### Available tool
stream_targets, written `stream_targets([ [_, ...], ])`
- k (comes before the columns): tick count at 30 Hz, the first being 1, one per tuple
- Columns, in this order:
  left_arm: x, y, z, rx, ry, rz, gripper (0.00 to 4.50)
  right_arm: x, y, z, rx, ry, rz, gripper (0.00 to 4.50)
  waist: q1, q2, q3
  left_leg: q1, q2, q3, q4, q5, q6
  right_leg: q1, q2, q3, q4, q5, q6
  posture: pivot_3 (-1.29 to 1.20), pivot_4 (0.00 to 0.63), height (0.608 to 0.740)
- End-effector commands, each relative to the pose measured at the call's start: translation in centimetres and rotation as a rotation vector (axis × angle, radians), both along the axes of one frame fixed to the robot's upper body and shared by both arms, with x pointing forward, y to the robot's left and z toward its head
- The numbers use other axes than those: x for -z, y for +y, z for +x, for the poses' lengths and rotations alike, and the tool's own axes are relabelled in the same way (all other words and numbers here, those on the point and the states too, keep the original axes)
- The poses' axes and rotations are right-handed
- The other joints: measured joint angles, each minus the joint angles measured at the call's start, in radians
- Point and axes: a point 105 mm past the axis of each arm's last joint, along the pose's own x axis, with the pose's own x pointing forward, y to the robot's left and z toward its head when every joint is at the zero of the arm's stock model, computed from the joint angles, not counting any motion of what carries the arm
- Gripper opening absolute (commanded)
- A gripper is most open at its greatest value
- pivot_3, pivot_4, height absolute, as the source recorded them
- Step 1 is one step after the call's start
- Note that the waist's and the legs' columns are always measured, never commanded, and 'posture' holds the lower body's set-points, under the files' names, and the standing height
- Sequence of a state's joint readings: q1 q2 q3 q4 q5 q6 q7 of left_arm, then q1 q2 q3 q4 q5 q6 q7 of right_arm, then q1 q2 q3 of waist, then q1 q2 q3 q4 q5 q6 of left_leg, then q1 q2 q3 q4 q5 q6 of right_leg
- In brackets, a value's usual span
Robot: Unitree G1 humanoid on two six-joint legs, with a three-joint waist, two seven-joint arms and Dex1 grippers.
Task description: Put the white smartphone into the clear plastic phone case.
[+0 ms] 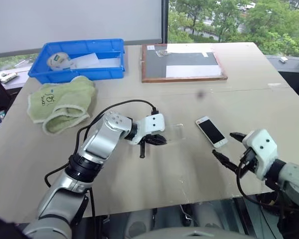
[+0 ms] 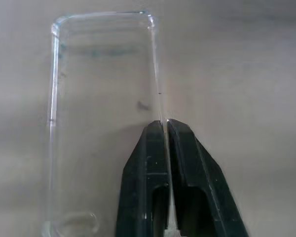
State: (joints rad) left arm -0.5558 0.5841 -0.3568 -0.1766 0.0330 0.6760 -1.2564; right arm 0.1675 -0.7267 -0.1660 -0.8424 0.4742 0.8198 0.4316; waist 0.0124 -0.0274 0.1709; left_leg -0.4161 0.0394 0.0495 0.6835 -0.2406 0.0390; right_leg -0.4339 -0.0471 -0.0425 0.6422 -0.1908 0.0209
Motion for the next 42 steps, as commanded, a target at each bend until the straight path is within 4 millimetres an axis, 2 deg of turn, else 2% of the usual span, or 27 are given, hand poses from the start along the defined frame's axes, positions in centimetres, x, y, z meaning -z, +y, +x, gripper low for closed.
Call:
stream_targets([
  [1, -1.0, -0.2, -0.2, -0.002, -0.052, -0.039, 2.24, 0.1, -0.3, 1.0, 0.03, -0.012, -0.032, 4.5, 0.001, 0.0, 0.0, 0.0, 0.0, 0.0, -0.001, 0.0, 0.0, 0.0, 0.0, 0.0, 0.0, 0.0, 0.0, 0.0, 0.15, 0.74],
  [3, -1.9, -0.1, 0.1, -0.029, -0.087, -0.11, 2.85, 0.4, -0.5, 2.4, 0.073, -0.005, -0.021, 4.5, -0.001, 0.0, 0.0, 0.0, 0.0, 0.0, -0.001, 0.0, 0.0, 0.0, 0.001, 0.0, 0.0, 0.0, 0.0, 0.0, 0.15, 0.74],
  [4, -2.4, -0.1, 0.0, -0.026, -0.093, -0.146, 3.41, 0.5, -0.3, 2.9, 0.08, 0.004, 0.002, 4.5, -0.002, 0.0, 0.0, 0.0, 0.0, 0.0, -0.001, 0.0, 0.0, -0.001, 0.001, 0.001, 0.0, 0.0, 0.001, 0.0, 0.15, 0.74],
  [5, -3.1, -0.2, -0.3, -0.018, -0.09, -0.208, 3.75, 0.6, -0.1, 3.3, 0.085, 0.015, 0.023, 4.5, -0.001, 0.0, 0.0, 0.0, 0.0, 0.0, -0.001, 0.0, 0.0, -0.001, 0.001, 0.001, 0.0, 0.0, 0.001, 0.0, 0.15, 0.74],
  [8, -4.7, 0.3, -1.5, 0.001, -0.052, -0.394, 3.75, 1.4, 0.7, 4.4, 0.082, 0.059, 0.042, 4.5, 0.001, 0.001, 0.001, 0.0, 0.001, 0.0, -0.001, 0.0, 0.0, -0.001, 0.001, 0.0, 0.0, 0.0, 0.001, 0.0, 0.15, 0.74],
  [11, -4.8, 1.1, -2.5, -0.014, -0.032, -0.452, 3.75, 2.6, 1.2, 5.3, 0.088, 0.117, 0.048, 4.5, 0.001, 0.002, 0.001, 0.0, 0.0, 0.0, -0.001, 0.0, 0.0, -0.001, 0.0, 0.0, 0.0, 0.0, 0.001, 0.0, 0.15, 0.74],
  [17, -5.4, 2.1, -4.1, -0.025, -0.054, -0.56, 3.75, 3.5, 0.5, 7.1, 0.159, 0.161, 0.034, 4.5, 0.005, 0.002, 0.001, -0.001, 0.0, 0.001, -0.001, 0.0, 0.0, -0.001, 0.0, 0.001, 0.0, 0.0, 0.001, 0.0, 0.15, 0.74],
  [23, -7.5, 3.2, -4.0, -0.062, -0.145, -0.639, 3.75, 5.0, 0.4, 7.0, 0.133, 0.276, 0.042, 4.5, 0.001, 0.002, 0.001, 0.0, 0.0, 0.0, -0.001, 0.0, 0.0, -0.001, 0.0, 0.0, 0.0, 0.0, 0.0, 0.0, 0.15, 0.74],
  [27, -7.5, 3.1, -4.1, -0.089, -0.162, -0.64, 3.75, 5.7, 1.0, 6.6, 0.091, 0.342, 0.052, 4.5, 0.0, 0.001, 0.0, 0.001, 0.0, 0.001, -0.001, 0.0, 0.0, 0.0, 0.0, 0.001, 0.0, 0.0, 0.001, 0.0, 0.15, 0.74],
  [28, -7.3, 3.1, -4.2, -0.096, -0.162, -0.642, 3.8, 5.8, 1.2, 6.5, 0.071, 0.349, 0.046, 3.96, 0.0, 0.001, 0.0, 0.001, 0.0, 0.001, -0.001, 0.0, 0.0, 0.0, 0.0, 0.001, 0.0, 0.0, 0.001, 0.0, 0.15, 0.74],
  [30, -7.1, 2.9, -4.3, -0.11, -0.161, -0.645, 3.8, 6.2, 1.3, 6.3, 0.043, 0.358, 0.021, 3.29, -0.001, 0.001, 0.0, 0.001, 0.0, 0.001, -0.001, 0.0, 0.0, 0.0, 0.0, 0.001, 0.0, 0.0, 0.001, 0.0, 0.15, 0.74],
  [31, -7.1, 2.9, -4.4, -0.117, -0.163, -0.645, 3.8, 6.4, 1.1, 6.1, 0.035, 0.364, 0.009, 3.02, 0.0, 0.001, 0.0, 0.001, 0.0, 0.001, -0.001, 0.0, 0.0, 0.0, 0.0, 0.0, 0.0, 0.0, 0.0, 0.0, 0.15, 0.74],
  [32, -6.9, 2.9, -4.3, -0.132, -0.172, -0.64, 3.8, 6.5, 1.0, 6.0, 0.019, 0.354, -0.011, 2.94, 0.0, 0.001, 0.0, 0.001, 0.001, 0.0, -0.001, 0.0, 0.0, 0.0, 0.0, 0.0, 0.0, 0.0, 0.0, 0.0, 0.15, 0.74],
  [36, -6.7, 3.1, -4.0, -0.19, -0.173, -0.655, 3.8, 5.5, 0.4, 6.0, -0.022, 0.287, -0.037, 2.93, 0.001, 0.001, 0.0, 0.001, 0.001, 0.0, -0.002, 0.0, 0.0, 0.0, 0.0, 0.0, 0.0, 0.0, 0.0, 0.0, 0.15, 0.74],
  [40, -5.5, 3.8, -3.9, -0.264, -0.156, -0.648, 3.8, 1.5, 1.0, 5.8, -0.19, 0.095, 0.038, 2.93, 0.002, 0.002, 0.001, 0.0, 0.0, 0.0, -0.002, 0.0, 0.0, 0.0, 0.0, -0.001, -0.002, -0.001, 0.001, 0.0, 0.15, 0.74],
  [42, -4.9, 4.4, -3.8, -0.302, -0.144, -0.65, 3.8, 0.2, 1.5, 5.5, -0.26, 0.056, 0.066, 2.93, -0.001, 0.004, 0.002, -0.001, 0.0, 0.001, -0.002, 0.0, 0.0, -0.001, 0.0, 0.0, -0.002, -0.001, 0.001, 0.0, 0.15, 0.74],
])
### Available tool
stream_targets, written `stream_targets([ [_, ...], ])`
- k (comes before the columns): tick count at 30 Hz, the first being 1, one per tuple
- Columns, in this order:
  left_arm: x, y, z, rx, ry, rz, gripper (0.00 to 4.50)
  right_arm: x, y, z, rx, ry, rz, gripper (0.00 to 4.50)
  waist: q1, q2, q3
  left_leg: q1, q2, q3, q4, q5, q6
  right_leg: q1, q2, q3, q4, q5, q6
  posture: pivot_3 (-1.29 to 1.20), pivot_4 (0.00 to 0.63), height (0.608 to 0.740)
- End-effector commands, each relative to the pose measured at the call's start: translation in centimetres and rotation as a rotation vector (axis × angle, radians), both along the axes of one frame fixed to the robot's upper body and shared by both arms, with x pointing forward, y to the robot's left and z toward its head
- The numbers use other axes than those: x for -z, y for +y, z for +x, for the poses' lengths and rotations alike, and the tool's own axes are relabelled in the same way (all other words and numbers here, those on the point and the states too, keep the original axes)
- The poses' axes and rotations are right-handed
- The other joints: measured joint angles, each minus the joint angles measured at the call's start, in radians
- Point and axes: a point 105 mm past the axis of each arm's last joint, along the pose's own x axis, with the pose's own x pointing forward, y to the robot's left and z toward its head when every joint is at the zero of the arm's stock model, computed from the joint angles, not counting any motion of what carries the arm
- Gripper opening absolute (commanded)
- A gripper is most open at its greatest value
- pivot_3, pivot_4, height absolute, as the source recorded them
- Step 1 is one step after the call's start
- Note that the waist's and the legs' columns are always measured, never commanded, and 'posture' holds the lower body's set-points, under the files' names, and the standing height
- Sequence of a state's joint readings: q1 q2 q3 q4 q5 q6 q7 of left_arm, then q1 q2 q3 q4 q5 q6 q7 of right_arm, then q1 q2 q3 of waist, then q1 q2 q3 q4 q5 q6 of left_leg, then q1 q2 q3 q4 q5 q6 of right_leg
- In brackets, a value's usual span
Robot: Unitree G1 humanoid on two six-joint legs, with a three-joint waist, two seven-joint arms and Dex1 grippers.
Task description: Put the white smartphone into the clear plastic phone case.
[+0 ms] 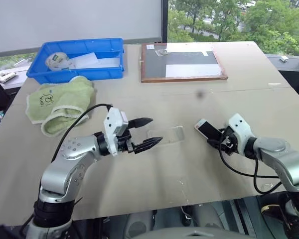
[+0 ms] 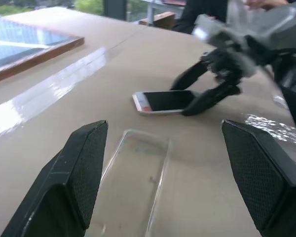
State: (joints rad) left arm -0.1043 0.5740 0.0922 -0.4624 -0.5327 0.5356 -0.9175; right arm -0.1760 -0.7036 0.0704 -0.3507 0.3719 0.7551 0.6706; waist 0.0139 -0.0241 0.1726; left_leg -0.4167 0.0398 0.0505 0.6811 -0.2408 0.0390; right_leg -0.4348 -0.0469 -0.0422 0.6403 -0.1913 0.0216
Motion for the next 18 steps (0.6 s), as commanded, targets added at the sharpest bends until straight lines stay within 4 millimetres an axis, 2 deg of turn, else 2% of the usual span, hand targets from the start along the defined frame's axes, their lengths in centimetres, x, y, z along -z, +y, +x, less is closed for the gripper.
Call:
stream_targets([
  [1, -0.1, 0.6, -0.2, -0.036, -0.022, -0.009, 3.8, -4.3, 1.2, -0.2, -0.149, -0.148, 0.075, 2.93, -0.004, 0.001, 0.001, 0.0, 0.0, 0.0, 0.0, 0.0, 0.0, 0.0, 0.0, 0.0, 0.0, 0.0, 0.0, 0.0, 0.15, 0.74],
  [4, 1.4, 1.9, -0.1, -0.113, -0.029, 0.035, 3.8, -5.6, 2.9, -0.6, -0.284, -0.189, 0.06, 2.93, -0.008, 0.002, 0.001, 0.001, 0.0, 0.001, 0.0, 0.0, 0.0, -0.001, 0.0, 0.001, 0.001, 0.0, 0.0, 0.0, 0.15, 0.74],
  [7, 1.7, 2.2, -0.6, -0.09, -0.093, 0.005, 3.8, -6.2, 4.6, -0.9, -0.384, -0.207, 0.034, 2.93, -0.006, 0.002, 0.002, 0.001, 0.001, 0.0, -0.001, 0.0, 0.0, -0.002, 0.0, 0.0, 0.001, 0.0, 0.0, 0.0, 0.15, 0.74],
  [11, 3.2, 3.2, -1.4, -0.069, 0.001, 0.027, 3.8, -6.9, 7.2, -0.4, -0.503, -0.238, -0.027, 2.93, -0.003, 0.002, 0.002, -0.001, 0.001, 0.001, -0.002, 0.0, 0.0, -0.005, -0.001, 0.0, 0.001, 0.0, 0.0, 0.0, 0.15, 0.74],
  [15, 3.8, 3.9, -1.6, -0.042, 0.018, 0.068, 3.8, -6.5, 9.1, 0.6, -0.587, -0.239, -0.102, 2.91, 0.001, 0.002, 0.002, -0.003, 0.001, 0.003, -0.003, 0.0, 0.0, -0.007, -0.001, 0.001, 0.001, 0.0, 0.0, 0.0, 0.15, 0.74],
  [18, 4.1, 4.6, -1.6, -0.038, 0.036, 0.072, 3.8, -5.3, 9.6, 1.1, -0.659, -0.233, -0.204, 2.91, 0.001, 0.002, 0.002, -0.006, 0.0, 0.003, -0.003, 0.0, 0.0, -0.009, -0.002, 0.0, 0.001, 0.0, 0.0, 0.0, 0.15, 0.74],
])
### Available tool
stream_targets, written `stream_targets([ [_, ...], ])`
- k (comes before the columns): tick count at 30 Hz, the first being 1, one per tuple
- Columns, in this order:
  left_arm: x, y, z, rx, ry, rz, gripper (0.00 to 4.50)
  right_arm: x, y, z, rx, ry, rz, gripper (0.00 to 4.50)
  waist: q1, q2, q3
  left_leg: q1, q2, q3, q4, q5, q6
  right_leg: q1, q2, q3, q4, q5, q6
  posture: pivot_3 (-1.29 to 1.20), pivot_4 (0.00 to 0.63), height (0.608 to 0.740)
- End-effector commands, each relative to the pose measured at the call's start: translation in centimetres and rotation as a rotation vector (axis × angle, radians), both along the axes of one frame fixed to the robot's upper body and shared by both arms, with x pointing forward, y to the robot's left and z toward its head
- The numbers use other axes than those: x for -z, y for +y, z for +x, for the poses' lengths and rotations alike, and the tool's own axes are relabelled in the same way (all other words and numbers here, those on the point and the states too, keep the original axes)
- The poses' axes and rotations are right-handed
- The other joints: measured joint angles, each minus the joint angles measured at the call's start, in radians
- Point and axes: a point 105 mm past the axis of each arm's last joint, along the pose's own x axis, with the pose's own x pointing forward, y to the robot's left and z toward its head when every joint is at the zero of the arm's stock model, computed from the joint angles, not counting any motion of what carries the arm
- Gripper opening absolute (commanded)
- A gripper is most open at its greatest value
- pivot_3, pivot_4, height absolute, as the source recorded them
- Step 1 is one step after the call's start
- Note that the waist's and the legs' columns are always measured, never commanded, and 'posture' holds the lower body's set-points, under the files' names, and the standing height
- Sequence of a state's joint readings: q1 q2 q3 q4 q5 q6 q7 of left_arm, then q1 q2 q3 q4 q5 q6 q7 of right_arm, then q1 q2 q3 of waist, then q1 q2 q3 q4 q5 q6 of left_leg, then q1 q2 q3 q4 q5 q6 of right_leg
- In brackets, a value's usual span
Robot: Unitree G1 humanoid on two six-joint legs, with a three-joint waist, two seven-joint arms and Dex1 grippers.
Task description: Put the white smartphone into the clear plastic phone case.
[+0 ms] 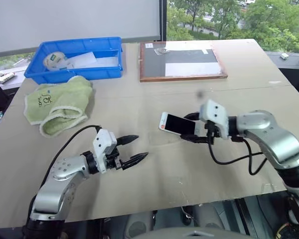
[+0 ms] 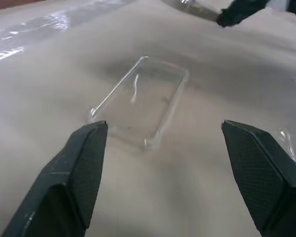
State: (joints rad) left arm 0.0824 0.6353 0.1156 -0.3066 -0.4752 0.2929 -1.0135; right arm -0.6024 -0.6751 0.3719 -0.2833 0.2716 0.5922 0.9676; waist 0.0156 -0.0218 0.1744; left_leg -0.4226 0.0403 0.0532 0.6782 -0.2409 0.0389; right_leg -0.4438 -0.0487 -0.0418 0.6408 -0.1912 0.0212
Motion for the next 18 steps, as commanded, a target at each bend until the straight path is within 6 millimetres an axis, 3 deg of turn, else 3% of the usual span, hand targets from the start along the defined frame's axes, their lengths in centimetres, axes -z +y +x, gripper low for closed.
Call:
stream_targets([
  [1, -0.5, 0.8, 0.0, 0.014, -0.022, 0.001, 3.8, 0.8, 0.5, 0.7, -0.079, -0.051, -0.115, 2.91, -0.001, 0.0, 0.0, -0.002, 0.0, 0.0, 0.0, 0.0, 0.0, -0.002, 0.0, 0.0, 0.0, 0.0, 0.0, 0.0, 0.15, 0.74],
  [2, -0.5, 0.9, -0.1, 0.014, -0.02, 0.002, 3.8, 1.2, 0.7, 0.9, -0.094, -0.048, -0.143, 2.76, -0.002, 0.0, 0.0, -0.004, 0.0, 0.0, 0.0, 0.0, 0.0, -0.004, 0.0, 0.0, 0.0, 0.0, 0.0, 0.0, 0.15, 0.74],
  [5, -0.5, 0.9, -0.2, 0.014, -0.019, 0.003, 3.8, 2.0, 0.9, 1.6, -0.106, -0.04, -0.233, 1.58, -0.004, 0.0, 0.0, -0.005, 0.0, 0.0, 0.0, 0.0, 0.0, -0.005, 0.0, 0.0, 0.0, 0.001, -0.001, 0.0, 0.15, 0.74],
  [8, -0.4, 1.1, -0.4, 0.004, -0.019, 0.012, 3.8, 2.3, 1.3, 1.7, -0.124, -0.036, -0.29, 0.06, -0.004, 0.0, 0.0, -0.005, 0.0, 0.0, 0.0, 0.0, 0.0, -0.005, 0.001, 0.0, 0.0, 0.001, -0.002, 0.0, 0.15, 0.74],
  [11, -0.3, 1.2, -0.6, -0.005, -0.017, 0.016, 3.8, 2.2, 1.8, 1.5, -0.168, -0.058, -0.314, 0.06, -0.004, 0.0, 0.0, -0.005, 0.0, 0.0, 0.0, 0.0, 0.0, -0.005, 0.001, -0.001, 0.0, 0.001, -0.001, 0.0, 0.15, 0.74],
  [15, -0.3, 1.1, -0.7, -0.015, -0.018, 0.013, 3.8, 0.4, 2.5, 1.4, -0.166, -0.017, -0.215, 0.06, -0.002, 0.0, 0.0, -0.005, 0.0, 0.0, 0.0, 0.0, 0.0, -0.005, 0.001, -0.001, 0.0, 0.001, 0.0, 0.0, 0.15, 0.74],
  [18, -0.3, 1.1, -0.7, -0.016, -0.017, 0.012, 3.8, -0.2, 2.4, 1.2, -0.16, 0.013, -0.183, 1.38, -0.001, 0.0, 0.0, -0.005, 0.0, 0.0, 0.0, 0.0, 0.0, -0.005, 0.0, -0.001, 0.001, 0.002, -0.002, 0.0, 0.15, 0.74],
])
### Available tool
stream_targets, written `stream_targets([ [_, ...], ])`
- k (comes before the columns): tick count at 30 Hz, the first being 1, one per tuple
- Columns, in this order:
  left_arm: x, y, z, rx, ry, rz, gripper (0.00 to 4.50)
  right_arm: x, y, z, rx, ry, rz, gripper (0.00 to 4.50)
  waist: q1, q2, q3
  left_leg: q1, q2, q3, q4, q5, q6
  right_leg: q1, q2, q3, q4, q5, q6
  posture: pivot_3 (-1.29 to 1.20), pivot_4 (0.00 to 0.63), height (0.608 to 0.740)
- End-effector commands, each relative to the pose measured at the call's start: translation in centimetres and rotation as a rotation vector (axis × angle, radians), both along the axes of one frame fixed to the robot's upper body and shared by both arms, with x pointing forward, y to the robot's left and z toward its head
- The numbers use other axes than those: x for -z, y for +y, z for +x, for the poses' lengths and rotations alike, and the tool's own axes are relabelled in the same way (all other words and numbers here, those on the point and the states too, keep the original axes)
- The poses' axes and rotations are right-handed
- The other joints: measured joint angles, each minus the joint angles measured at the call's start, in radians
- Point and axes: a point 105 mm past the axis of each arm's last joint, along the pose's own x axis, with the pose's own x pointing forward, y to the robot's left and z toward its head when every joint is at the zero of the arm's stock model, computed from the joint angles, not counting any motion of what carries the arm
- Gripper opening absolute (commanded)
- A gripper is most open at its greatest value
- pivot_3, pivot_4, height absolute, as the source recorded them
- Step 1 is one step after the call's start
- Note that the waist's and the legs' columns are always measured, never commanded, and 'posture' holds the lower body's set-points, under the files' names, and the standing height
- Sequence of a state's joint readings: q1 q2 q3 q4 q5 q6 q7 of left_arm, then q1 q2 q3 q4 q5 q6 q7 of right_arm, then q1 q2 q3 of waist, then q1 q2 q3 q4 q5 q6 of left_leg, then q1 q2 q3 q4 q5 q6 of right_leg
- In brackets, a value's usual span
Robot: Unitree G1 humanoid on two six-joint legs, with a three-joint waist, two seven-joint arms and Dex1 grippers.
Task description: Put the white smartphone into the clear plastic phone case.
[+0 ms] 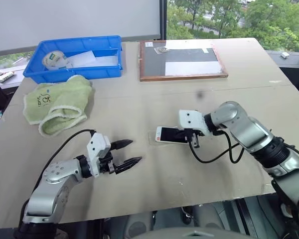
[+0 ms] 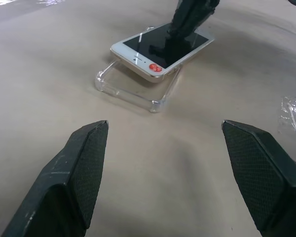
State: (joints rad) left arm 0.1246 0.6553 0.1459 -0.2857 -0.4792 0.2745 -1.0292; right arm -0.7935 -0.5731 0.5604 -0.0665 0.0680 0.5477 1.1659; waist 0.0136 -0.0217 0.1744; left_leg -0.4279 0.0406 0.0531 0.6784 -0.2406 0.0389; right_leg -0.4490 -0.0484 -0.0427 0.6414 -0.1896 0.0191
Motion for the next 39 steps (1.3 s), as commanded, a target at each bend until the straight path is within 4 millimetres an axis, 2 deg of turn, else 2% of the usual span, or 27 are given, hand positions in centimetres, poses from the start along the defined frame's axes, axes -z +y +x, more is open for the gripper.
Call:
stream_targets([
  [1, -0.9, -0.2, -0.2, 0.012, -0.041, -0.004, 3.8, -2.4, -0.1, 0.2, 0.029, -0.023, 0.072, 1.88, 0.0, 0.0, 0.0, 0.0, 0.0, 0.0, 0.0, 0.0, 0.0, 0.0, 0.0, 0.0, 0.0, 0.001, -0.001, 0.0, 0.15, 0.74],
  [4, -1.0, -0.3, -0.2, 0.016, -0.041, -0.007, 3.8, -2.0, -0.4, 0.3, 0.073, -0.014, 0.066, 3.22, -0.001, 0.0, 0.0, 0.0, 0.0, 0.0, 0.0, 0.0, 0.0, 0.0, 0.0, 0.0, 0.0, 0.001, -0.002, 0.0, 0.15, 0.74],
  [14, -1.0, -0.5, 0.0, 0.034, -0.036, -0.005, 3.8, 0.5, -1.1, 0.1, 0.141, 0.032, -0.019, 3.22, -0.002, 0.0, 0.0, 0.0, 0.0, 0.0, 0.0, 0.0, 0.0, 0.0, 0.0, 0.0, 0.0, 0.001, -0.001, 0.0, 0.15, 0.74],
  [20, -0.9, -0.6, -0.1, 0.039, -0.032, -0.001, 3.8, 1.4, -1.3, 0.4, 0.165, 0.028, -0.067, 3.22, -0.002, 0.0, 0.0, 0.001, 0.0, 0.0, 0.0, 0.0, 0.0, 0.0, 0.0, 0.0, 0.0, -0.001, 0.001, 0.0, 0.15, 0.74],
  [23, -0.9, -0.6, -0.1, 0.039, -0.033, -0.001, 3.8, 1.1, -1.2, 0.3, 0.161, 0.043, -0.061, 3.22, -0.002, 0.0, -0.001, 0.001, 0.0, 0.0, 0.0, 0.0, 0.0, 0.0, 0.0, 0.0, 0.0, -0.001, 0.001, 0.0, 0.15, 0.74],
  [27, -0.8, -0.6, -0.2, 0.039, -0.032, 0.0, 3.8, 0.7, -1.0, 0.5, 0.163, 0.027, -0.051, 4.42, -0.002, 0.0, 0.0, 0.001, 0.0, 0.0, 0.0, 0.0, 0.0, 0.0, 0.0, 0.0, 0.001, -0.001, 0.001, 0.0, 0.15, 0.74],
  [28, -0.8, -0.6, -0.2, 0.04, -0.031, 0.0, 3.8, 0.7, -1.0, 0.5, 0.166, 0.023, -0.049, 4.48, -0.002, 0.0, 0.0, 0.001, 0.0, 0.0, 0.0, 0.0, 0.0, 0.0, 0.0, 0.0, 0.001, 0.0, 0.001, 0.0, 0.15, 0.74],
  [37, -0.6, -1.0, -0.4, 0.052, -0.028, -0.001, 3.8, 1.5, -1.2, 0.6, 0.183, 0.045, -0.067, 4.48, -0.002, 0.0, 0.0, 0.001, 0.0, 0.0, 0.0, 0.0, 0.0, 0.0, 0.0, 0.0, 0.001, 0.0, 0.0, 0.0, 0.15, 0.74],
  [39, -0.6, -1.0, -0.4, 0.055, -0.027, 0.0, 3.8, 1.8, -1.3, 0.6, 0.183, 0.05, -0.072, 3.95, -0.002, 0.0, 0.0, 0.001, 0.0, 0.0, 0.0, 0.0, 0.0, 0.0, 0.0, 0.0, 0.001, -0.001, 0.001, 0.0, 0.15, 0.74],
])
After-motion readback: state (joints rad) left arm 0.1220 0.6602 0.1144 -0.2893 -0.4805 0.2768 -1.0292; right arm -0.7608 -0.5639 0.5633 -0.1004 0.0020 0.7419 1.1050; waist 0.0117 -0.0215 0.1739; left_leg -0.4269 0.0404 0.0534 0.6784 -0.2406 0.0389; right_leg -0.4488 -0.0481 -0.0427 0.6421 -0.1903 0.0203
